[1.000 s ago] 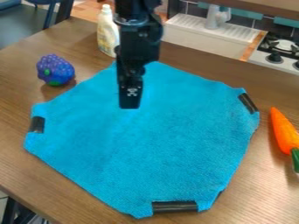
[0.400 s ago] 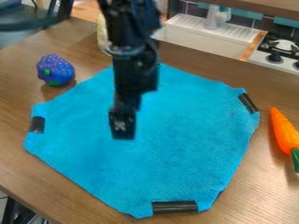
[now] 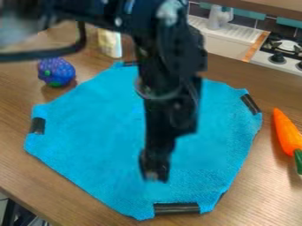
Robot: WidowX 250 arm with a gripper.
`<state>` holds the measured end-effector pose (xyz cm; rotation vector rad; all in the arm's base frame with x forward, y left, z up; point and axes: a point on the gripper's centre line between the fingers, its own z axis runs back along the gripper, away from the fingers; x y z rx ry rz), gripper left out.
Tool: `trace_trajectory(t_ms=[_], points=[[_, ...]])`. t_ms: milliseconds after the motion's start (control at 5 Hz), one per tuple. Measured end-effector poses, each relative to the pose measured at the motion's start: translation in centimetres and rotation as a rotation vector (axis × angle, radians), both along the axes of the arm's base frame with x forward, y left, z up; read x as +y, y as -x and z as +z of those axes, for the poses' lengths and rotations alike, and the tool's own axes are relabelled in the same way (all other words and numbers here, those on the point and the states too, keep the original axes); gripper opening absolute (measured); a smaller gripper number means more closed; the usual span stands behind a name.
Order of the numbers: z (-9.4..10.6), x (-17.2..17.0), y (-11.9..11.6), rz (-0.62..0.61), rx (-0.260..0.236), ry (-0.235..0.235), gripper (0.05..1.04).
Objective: Fold the cloth from bottom right to top left
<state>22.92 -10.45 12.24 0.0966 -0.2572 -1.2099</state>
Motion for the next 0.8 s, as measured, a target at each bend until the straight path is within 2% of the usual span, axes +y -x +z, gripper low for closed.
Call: trace_trajectory(t_ms=[400,600,800], points=[[-2.5,-3.3,1.2,-0.021,0.023,-0.015,0.999],[-4.1,-3.5,0.9,0.002,0.027,-0.034,0.955],[-4.4,-3.9,0.6,0.002,0.005,-0.031,0.664]])
